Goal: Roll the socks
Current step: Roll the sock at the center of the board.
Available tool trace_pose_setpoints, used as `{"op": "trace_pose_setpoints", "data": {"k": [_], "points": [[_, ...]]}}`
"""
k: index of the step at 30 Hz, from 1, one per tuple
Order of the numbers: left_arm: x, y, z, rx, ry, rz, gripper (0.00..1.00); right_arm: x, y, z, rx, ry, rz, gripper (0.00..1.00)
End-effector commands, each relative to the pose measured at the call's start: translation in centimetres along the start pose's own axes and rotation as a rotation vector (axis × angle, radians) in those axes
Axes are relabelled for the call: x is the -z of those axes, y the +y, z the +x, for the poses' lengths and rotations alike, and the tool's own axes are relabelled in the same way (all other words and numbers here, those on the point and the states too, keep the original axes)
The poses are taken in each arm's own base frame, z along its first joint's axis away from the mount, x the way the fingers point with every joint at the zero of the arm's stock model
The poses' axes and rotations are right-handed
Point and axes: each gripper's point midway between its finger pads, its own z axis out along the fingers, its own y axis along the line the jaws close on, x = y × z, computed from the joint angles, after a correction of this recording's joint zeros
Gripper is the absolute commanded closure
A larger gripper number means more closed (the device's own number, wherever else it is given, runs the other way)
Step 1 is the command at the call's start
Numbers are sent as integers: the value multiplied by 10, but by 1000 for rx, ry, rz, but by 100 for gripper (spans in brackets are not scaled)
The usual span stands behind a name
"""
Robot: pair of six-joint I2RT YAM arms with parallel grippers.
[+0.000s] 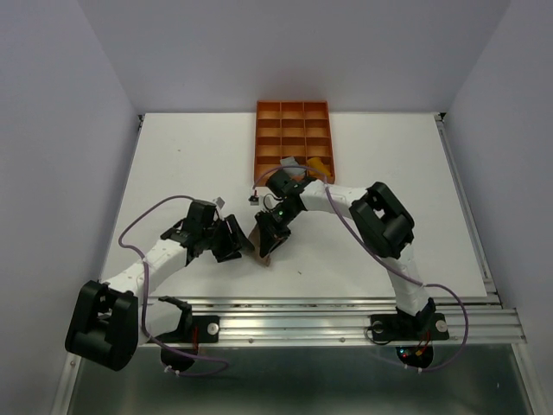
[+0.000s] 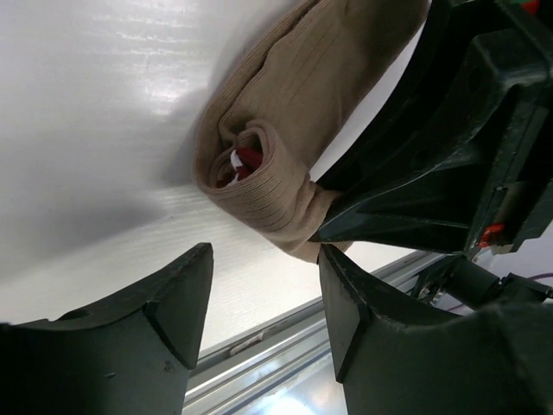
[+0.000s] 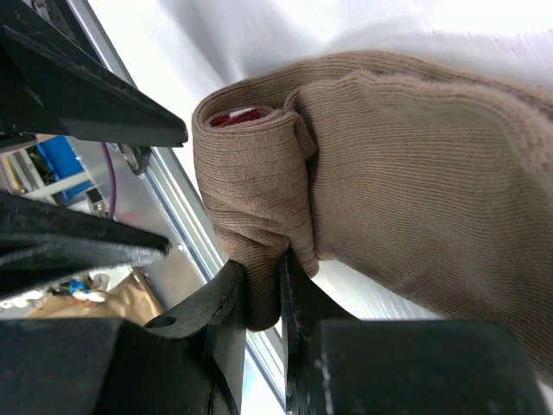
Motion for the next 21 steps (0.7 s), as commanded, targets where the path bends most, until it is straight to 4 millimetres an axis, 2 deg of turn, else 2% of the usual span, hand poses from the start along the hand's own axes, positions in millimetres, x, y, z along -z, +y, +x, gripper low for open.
{"op": "trace_pose_setpoints", "data": {"k": [1,12,21], "points": [[-2,-10,-9,-21,-42,63,35,-1,-3,-6,-29,4,11,99],[-21,0,-5,19,-4,41,37,-5,-2,-10,-72,3,-5,99],[-33,-3,-12,53,-10,55,48,-7,-2,-13,-75,-16,-15,99]]}}
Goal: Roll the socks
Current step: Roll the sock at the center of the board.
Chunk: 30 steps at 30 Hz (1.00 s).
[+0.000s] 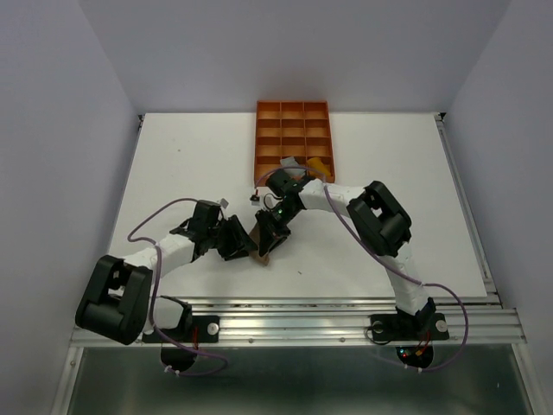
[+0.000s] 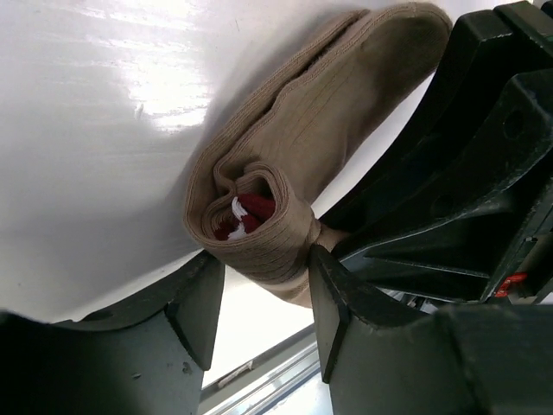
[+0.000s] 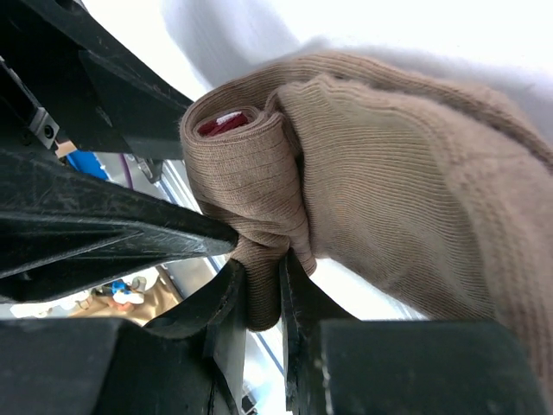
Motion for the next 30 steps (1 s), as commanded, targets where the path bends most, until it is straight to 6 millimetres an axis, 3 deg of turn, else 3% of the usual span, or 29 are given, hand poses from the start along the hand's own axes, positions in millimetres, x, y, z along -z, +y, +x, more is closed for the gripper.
{"op": "trace_pose_setpoints", "data": {"k": [1,3,6,7,8,11,12,15,17,19,21,23,24,26,29,30], "points": [[-7,-3,-7,4,-21,18,49,-4,0,-10,10,-29,1,99],[-9,-3,-6,4,-15,19,53,-3,5,-13,20,-44,-20,99],[-13,-1,-6,9,-7,2,78,-2,7,-17,32,-59,-23,95],[-16,1,-5,14,-4,-9,95,-1,7,-17,34,-62,-15,94],[-17,2,-5,22,-2,-18,100,-1,5,-17,33,-65,-7,93],[-20,14,-4,66,3,-81,100,3,2,-21,55,-96,41,79],[-20,17,-4,81,4,-100,100,6,-1,-24,74,-113,71,69],[-20,28,0,128,14,-167,100,21,4,-30,154,-166,123,54],[-22,32,4,175,46,-206,100,53,26,-37,312,-287,171,42],[-22,35,8,184,67,-222,100,55,23,-33,335,-293,186,40],[-22,33,8,196,81,-231,100,70,34,-34,431,-345,198,39],[-20,33,11,210,97,-241,100,64,36,-21,497,-339,217,39],[-19,31,10,216,97,-239,100,71,44,-27,580,-395,252,39],[-14,31,9,222,89,-265,100,61,48,-20,673,-405,295,39],[-7,28,8,236,84,-273,100,62,61,-17,825,-448,360,39],[-6,26,7,237,81,-270,100,53,65,-10,901,-436,363,39]]}}
